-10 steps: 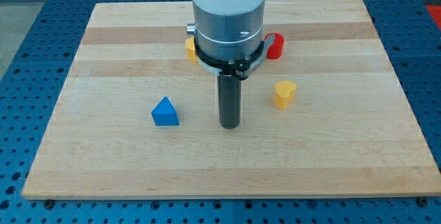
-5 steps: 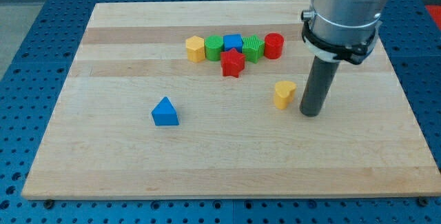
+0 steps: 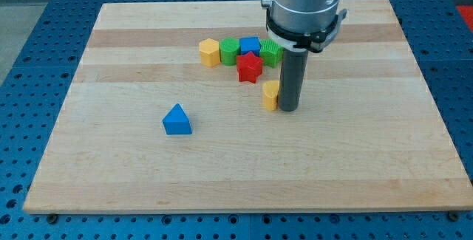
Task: Move the yellow heart closer to the red star
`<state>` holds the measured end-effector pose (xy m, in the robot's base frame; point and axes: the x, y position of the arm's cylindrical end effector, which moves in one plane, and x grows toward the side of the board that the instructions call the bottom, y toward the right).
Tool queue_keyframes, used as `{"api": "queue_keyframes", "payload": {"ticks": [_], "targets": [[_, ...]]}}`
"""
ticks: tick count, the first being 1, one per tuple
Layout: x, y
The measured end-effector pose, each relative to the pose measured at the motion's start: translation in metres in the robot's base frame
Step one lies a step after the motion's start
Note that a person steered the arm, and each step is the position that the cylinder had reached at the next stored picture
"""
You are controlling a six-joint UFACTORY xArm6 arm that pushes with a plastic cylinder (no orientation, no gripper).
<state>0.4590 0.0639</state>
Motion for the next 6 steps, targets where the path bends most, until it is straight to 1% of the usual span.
{"api": "queue_keyframes", "payload": {"ticks": [1,3,6], "targets": [[-0.012,-0.004],[-0.015,-0.023],[-0.022,-0.025]]}}
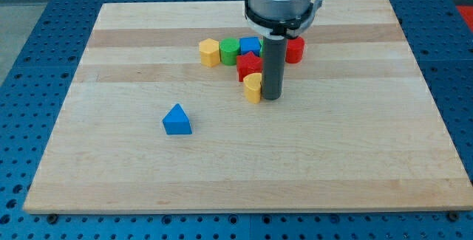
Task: Move the yellow heart closer to the red star
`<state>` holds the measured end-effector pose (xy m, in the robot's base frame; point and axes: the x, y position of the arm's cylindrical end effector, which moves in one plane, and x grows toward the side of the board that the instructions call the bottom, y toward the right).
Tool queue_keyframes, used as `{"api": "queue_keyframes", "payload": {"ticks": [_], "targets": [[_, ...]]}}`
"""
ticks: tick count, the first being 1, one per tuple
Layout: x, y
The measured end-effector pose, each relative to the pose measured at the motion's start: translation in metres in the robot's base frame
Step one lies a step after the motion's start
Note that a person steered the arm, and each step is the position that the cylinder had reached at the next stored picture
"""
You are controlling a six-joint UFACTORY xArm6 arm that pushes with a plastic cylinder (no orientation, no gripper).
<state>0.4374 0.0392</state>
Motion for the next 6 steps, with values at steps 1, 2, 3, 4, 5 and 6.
{"api": "queue_keyframes", "payload": {"ticks": [1,2,3,4,5,6], "targets": [[0.002,0.000],[0.007,0.000],[0.026,0.000],[0.042,-0.001],[0.043,-0.001],[0.043,-0.009]]}}
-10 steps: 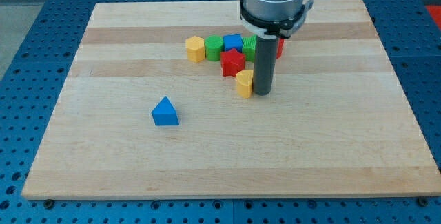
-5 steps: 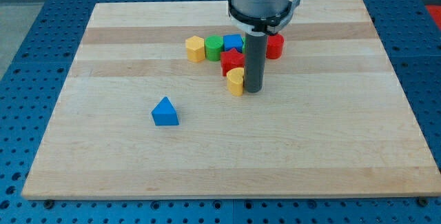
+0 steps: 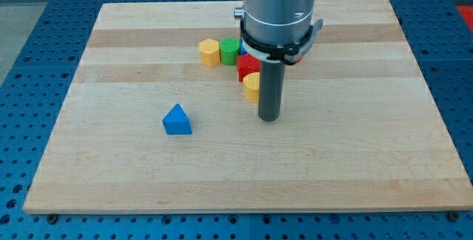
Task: Move the yellow heart closer to the red star
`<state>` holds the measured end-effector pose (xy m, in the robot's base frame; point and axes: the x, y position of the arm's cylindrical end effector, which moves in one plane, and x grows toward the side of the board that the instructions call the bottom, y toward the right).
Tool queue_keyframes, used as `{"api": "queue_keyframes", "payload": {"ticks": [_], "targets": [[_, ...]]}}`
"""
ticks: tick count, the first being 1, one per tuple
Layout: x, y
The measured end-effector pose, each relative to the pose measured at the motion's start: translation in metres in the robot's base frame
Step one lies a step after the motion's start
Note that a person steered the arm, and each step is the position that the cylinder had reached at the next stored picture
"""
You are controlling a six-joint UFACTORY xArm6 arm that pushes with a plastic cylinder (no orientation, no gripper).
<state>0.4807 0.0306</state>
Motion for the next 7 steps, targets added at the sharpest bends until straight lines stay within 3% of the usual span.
{"api": "queue_keyframes", "payload": {"ticks": [7], "targets": [[-0.020,-0.013]]}}
